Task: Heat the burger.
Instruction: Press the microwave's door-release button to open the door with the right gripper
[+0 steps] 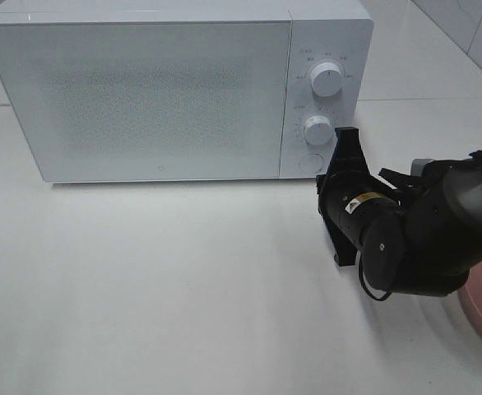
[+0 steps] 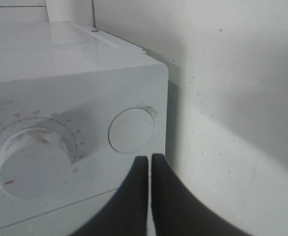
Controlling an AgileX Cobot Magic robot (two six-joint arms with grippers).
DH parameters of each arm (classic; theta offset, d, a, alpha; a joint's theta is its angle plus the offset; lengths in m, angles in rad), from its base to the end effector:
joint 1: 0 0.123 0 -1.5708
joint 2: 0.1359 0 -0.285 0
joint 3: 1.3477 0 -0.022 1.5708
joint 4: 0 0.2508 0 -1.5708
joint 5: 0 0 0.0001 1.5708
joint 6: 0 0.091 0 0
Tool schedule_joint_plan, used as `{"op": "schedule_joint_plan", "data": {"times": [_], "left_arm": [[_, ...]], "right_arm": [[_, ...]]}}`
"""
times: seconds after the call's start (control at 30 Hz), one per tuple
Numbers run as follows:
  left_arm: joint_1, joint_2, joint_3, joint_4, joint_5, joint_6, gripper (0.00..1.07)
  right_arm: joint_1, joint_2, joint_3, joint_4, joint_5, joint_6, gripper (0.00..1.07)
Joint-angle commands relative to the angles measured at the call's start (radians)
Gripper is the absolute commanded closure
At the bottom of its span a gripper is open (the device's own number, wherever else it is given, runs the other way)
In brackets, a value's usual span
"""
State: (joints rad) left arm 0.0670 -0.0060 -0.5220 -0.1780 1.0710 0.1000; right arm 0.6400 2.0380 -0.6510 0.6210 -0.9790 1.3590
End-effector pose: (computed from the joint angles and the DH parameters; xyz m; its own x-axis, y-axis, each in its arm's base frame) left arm -0.0086 -0.0148 0.2835 -0.4321 -0.0151 -0.9017 0.0796 0.9953 -0.0549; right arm 0.2851 0.1575 0.0894 -0.1122 0.9928 -0.0414 0.3505 0.0785 0.9333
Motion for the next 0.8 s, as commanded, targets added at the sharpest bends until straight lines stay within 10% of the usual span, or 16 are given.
{"op": "schedule_joint_plan", "data": {"times": [0.03,0.8], "left_arm": [[0.001,-0.018,0.003,-0.007,0.004,0.003,0.07],[0.001,-0.018,0.003,-0.007,0.004,0.003,0.07]], "right_arm": [[-0.012,0.031,-0.059,-0.015,0.028,-0.028,1.07],[-0.067,0.096,-0.189,-0.028,0.085,-0.074,1.07]]}}
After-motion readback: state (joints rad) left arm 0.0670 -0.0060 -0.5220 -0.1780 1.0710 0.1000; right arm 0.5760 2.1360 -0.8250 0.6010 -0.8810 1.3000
